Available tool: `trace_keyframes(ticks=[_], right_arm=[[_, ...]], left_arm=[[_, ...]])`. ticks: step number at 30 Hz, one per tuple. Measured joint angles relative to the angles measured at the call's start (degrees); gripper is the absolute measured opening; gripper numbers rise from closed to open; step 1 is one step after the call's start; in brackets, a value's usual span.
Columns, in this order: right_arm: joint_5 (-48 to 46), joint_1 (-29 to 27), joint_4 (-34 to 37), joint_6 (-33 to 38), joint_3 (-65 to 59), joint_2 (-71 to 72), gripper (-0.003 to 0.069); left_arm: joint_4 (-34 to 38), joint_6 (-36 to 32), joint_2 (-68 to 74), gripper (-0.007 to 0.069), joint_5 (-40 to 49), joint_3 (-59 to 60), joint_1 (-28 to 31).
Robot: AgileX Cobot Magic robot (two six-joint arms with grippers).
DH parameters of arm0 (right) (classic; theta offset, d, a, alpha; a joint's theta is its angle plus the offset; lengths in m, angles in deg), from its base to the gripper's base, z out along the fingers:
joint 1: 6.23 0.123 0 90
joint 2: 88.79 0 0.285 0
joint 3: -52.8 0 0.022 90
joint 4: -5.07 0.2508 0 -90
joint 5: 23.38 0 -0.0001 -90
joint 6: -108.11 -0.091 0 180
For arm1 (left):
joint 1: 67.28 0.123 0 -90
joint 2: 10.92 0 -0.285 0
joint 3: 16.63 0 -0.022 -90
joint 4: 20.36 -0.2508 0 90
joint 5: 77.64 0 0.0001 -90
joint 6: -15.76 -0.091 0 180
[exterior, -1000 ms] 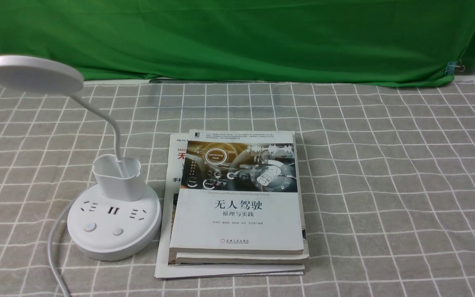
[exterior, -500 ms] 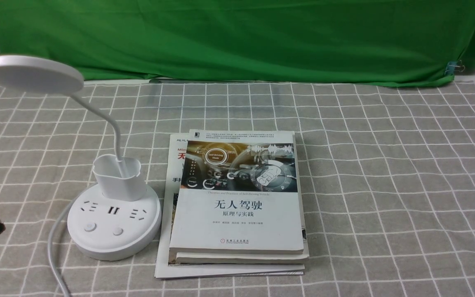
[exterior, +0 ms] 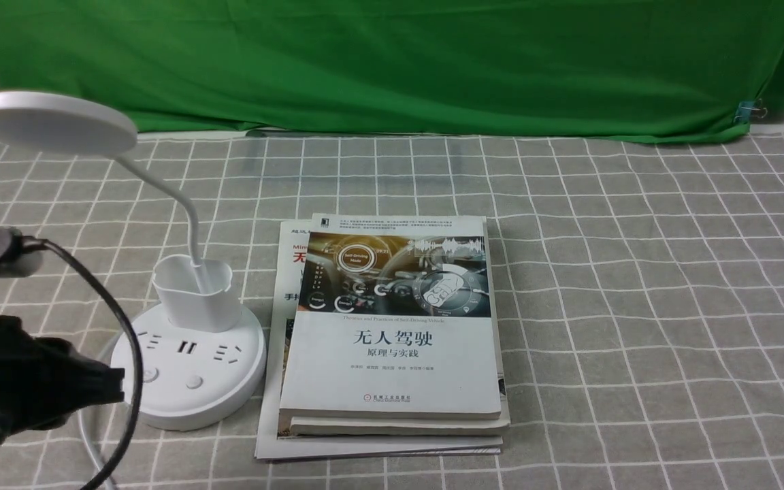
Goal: Turn on the desk lamp on the grey coffee tablecloth with your hand.
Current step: 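Press the power button on the lamp base to turn the lamp on with the left gripper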
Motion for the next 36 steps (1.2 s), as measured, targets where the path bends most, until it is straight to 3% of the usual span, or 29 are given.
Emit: trace_keyframes(ticks=[6, 12, 25, 36], right_arm=[[0.0, 0.0, 0.0, 0.0, 0.0, 0.0, 0.0245], [0.0, 0.0, 0.0, 0.0, 0.0, 0.0, 0.0245], [0.0, 0.0, 0.0, 0.0, 0.0, 0.0, 0.0245], [0.0, 0.0, 0.0, 0.0, 0.0, 0.0, 0.0245]], left_arm=[[-2.3, 0.1, 4.9, 0.0019, 0.3, -0.7, -5.3], [-15.6, 13.5, 10.2, 0.0017, -2.6, -0.7, -15.5], [-20.9, 16.4, 16.4, 0.0016, -13.7, -2.9, -16.6], [-21.1, 16.6, 23.8, 0.0016, -10.5, -7.9, -16.6]])
